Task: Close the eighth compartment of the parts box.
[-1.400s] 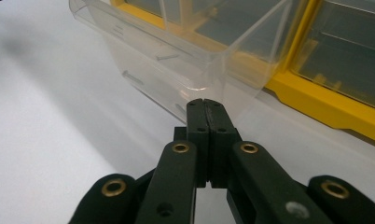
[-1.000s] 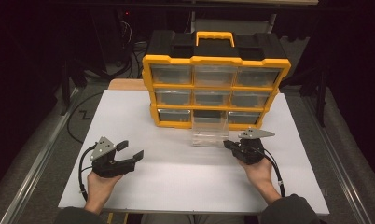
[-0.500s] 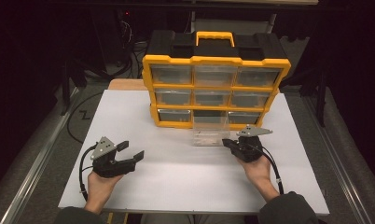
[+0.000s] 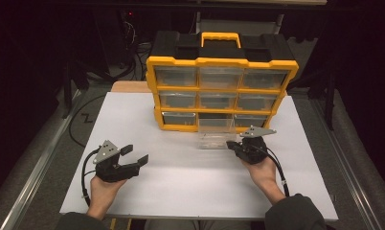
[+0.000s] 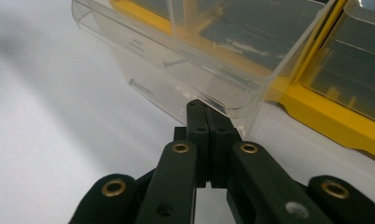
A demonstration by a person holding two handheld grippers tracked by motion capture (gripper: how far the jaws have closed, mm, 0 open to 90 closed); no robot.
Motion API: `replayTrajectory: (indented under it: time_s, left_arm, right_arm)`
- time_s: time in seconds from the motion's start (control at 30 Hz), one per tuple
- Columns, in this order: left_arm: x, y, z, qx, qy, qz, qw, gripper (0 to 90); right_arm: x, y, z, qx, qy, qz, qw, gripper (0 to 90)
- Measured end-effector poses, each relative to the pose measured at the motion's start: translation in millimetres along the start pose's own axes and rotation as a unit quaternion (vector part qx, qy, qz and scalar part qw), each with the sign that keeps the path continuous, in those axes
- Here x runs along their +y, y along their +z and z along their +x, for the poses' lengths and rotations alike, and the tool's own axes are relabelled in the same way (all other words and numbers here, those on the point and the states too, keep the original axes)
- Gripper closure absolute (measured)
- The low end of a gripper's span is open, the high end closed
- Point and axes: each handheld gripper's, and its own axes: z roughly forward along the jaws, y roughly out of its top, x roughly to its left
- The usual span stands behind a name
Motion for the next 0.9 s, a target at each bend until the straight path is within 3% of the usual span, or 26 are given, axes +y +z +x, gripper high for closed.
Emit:
replayTrajectory:
  time_s: [0.9]
  left_arm:
    - [0.5, -1.3, -0.8, 0.001, 0.001, -0.005, 1.0, 27.4]
  right_arm:
    - [11.9, 8.9, -7.1, -0.007, 0.0, 0.011, 0.9999, 90.0]
